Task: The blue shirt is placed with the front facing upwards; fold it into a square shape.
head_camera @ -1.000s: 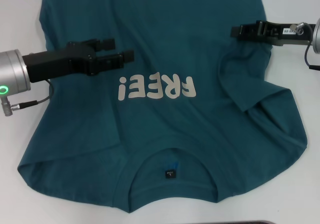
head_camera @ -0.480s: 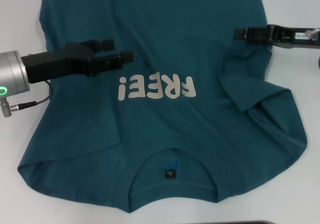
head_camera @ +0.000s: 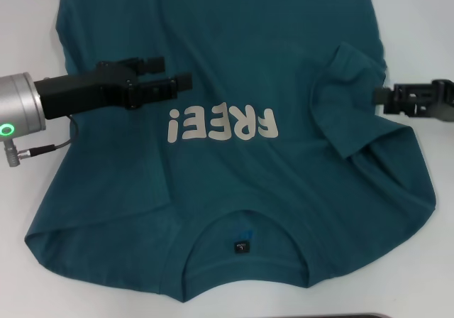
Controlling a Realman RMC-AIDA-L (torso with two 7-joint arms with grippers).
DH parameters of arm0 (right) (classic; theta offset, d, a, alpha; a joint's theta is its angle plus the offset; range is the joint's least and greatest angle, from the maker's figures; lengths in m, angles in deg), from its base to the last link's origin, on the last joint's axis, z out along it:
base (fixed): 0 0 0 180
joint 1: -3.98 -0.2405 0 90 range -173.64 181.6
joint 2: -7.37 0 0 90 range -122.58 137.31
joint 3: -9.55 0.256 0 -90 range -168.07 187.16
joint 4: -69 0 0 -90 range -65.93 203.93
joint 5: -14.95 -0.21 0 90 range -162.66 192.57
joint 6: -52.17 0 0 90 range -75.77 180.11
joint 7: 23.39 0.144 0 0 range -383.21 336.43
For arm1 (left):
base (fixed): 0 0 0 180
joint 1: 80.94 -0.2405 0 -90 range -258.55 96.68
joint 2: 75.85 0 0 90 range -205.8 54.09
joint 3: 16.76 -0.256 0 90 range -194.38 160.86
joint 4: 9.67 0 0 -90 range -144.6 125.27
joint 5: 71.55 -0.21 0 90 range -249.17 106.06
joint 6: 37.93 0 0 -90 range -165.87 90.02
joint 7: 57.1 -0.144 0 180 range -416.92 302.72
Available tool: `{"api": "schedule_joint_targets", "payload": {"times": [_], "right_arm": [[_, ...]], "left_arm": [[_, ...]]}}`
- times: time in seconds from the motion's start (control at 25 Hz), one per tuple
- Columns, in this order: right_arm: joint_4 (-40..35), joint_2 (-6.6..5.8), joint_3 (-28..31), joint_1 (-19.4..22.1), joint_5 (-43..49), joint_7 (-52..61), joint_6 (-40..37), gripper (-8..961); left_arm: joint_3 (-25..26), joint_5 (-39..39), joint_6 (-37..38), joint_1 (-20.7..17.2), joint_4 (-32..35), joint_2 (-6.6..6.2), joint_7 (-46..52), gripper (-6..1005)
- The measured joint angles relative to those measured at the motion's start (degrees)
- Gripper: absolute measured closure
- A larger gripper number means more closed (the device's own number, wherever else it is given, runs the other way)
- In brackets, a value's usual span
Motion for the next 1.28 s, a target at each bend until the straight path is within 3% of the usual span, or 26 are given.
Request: {"api": "schedule_joint_targets", "payload": {"times": [0.44,0.88,1.28], "right_arm": [[3.06,-0.34,0.11,3.89,0.44,2.99,-1.56,305],[5.91,0.75,-0.16,3.3,0.52,2.99,2.72,308],[7.14,0.84,0.03,2.86,0.22,3.25,5.64,314]], "left_arm": [[-0.09,0.0,0.27,0.77,-0.01,0.2,-0.32,159],[-0.77,0.0,-0.26,0.74,-0.02,-0.2,-0.54,159],[-0.8,0.0,-0.3,0.68,0.0,-0.24,-0.96,158]]}}
